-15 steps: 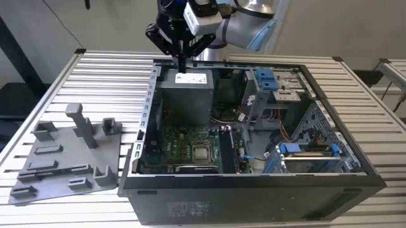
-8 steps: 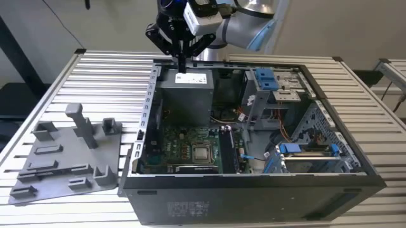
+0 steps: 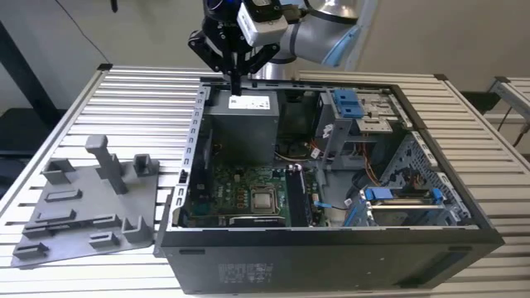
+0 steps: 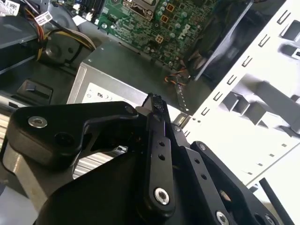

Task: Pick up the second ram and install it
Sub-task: 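Reach for the second ram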

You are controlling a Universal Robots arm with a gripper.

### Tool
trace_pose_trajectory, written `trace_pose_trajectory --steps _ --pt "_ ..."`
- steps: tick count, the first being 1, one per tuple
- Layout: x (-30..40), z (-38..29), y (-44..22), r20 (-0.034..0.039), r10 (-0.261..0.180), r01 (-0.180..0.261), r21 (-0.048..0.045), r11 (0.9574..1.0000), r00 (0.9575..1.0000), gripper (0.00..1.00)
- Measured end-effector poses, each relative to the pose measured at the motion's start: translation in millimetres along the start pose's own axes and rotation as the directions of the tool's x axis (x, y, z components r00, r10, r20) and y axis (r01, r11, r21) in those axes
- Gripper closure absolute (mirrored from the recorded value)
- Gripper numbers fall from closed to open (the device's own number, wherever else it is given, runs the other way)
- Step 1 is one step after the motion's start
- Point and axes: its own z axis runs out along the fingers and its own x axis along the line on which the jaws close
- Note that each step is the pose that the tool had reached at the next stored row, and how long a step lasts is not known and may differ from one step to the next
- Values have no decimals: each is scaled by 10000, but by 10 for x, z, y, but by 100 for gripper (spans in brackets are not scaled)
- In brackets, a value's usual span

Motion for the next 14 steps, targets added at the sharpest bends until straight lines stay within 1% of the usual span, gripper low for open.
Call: trace_pose_trajectory --steps 6,14 --pt "73 0 -5 -7 -1 1 -1 10000 10000 89" --pt "147 1 -10 -13 -15 15 -1 10000 10000 89"
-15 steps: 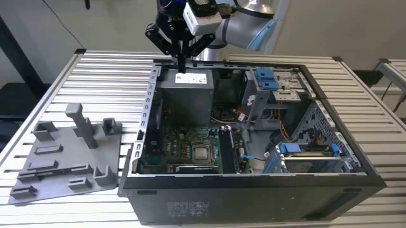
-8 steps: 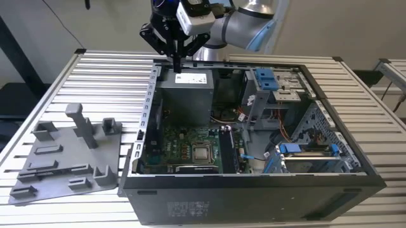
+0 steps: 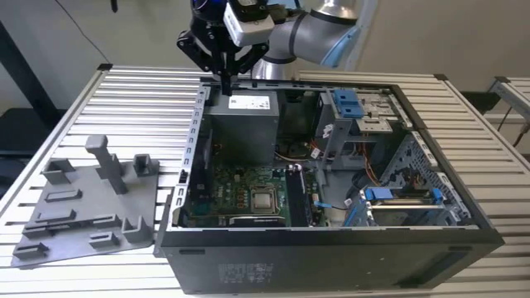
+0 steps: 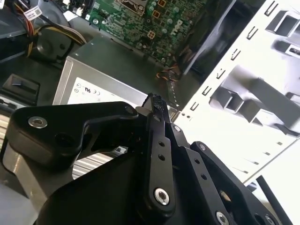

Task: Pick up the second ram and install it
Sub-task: 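Reach for the second ram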

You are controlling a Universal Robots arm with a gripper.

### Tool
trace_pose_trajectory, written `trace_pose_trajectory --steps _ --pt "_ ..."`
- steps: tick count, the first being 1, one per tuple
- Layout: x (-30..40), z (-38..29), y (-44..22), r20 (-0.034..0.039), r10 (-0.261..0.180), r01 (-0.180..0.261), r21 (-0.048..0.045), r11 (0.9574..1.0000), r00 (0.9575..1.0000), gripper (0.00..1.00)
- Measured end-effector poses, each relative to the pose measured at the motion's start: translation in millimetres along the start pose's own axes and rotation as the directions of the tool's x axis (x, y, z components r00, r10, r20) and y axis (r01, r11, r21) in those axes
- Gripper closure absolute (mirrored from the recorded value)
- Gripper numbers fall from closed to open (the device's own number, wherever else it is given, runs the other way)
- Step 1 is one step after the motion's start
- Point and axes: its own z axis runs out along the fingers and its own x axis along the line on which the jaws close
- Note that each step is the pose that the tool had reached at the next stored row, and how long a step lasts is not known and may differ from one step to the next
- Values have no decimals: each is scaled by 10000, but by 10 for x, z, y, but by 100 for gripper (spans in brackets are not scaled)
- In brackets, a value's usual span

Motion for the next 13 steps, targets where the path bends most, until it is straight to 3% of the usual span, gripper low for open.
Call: trace_pose_trajectory --steps 13 --pt "114 2 -8 -17 -22 22 0 10000 10000 89"
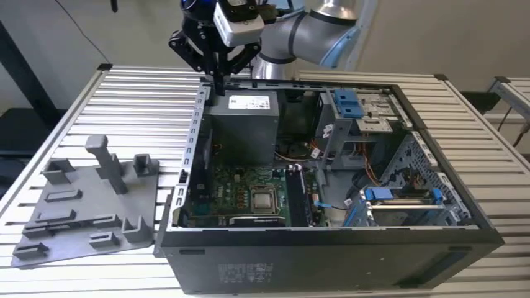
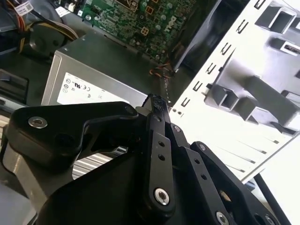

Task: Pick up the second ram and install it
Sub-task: 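Reach for the second ram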

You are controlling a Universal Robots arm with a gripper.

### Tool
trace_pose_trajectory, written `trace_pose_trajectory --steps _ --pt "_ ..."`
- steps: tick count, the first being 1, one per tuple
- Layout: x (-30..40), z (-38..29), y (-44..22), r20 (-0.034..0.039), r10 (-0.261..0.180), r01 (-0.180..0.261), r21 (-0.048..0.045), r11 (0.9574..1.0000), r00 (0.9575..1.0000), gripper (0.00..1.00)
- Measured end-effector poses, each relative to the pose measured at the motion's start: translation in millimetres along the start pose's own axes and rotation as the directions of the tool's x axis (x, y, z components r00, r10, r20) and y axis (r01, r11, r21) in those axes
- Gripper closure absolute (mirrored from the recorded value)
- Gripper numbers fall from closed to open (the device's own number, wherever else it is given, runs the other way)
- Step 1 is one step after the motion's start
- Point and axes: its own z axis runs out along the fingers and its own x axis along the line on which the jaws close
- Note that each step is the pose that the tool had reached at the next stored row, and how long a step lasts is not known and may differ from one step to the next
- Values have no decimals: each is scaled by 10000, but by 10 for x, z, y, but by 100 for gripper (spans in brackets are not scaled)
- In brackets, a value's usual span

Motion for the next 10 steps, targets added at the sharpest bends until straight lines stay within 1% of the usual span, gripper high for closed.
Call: trace_pose_trajectory --steps 10 --pt "103 2 -7 -12 -24 24 1 10000 10000 89"
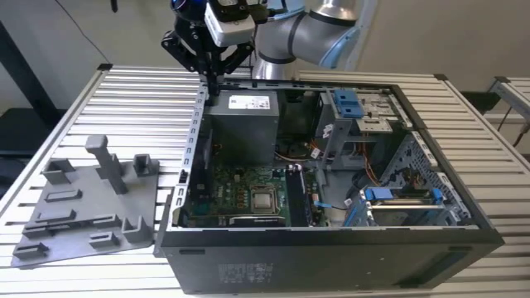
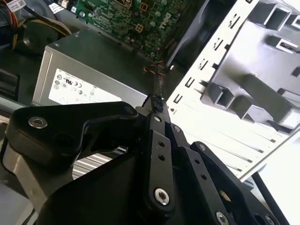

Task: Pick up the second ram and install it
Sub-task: 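Reach for the second ram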

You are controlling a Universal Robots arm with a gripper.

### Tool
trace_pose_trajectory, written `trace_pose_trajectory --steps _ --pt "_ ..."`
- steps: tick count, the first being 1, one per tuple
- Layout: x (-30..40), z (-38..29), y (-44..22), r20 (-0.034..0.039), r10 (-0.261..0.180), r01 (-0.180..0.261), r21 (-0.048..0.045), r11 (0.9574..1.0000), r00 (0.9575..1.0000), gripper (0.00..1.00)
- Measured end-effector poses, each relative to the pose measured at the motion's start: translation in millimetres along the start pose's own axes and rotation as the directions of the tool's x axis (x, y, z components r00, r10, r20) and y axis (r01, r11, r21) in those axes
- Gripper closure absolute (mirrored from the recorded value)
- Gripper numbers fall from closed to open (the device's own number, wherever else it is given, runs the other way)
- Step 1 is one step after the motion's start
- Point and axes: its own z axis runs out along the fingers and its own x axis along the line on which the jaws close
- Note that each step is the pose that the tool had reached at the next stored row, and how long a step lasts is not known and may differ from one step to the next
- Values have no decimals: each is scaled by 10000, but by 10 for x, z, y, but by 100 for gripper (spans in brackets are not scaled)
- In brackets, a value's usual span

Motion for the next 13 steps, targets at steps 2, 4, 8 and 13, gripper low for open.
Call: trace_pose_trajectory --steps 2,4,8,13 --pt "26 0 -2 -2 -5 5 0 10000 10000 89" --pt "53 1 -4 -3 -10 10 0 10000 10000 89" --pt "115 2 -7 -4 -24 24 0 10000 10000 89" --pt "198 4 -13 -6 -44 44 -1 10000 10000 89"
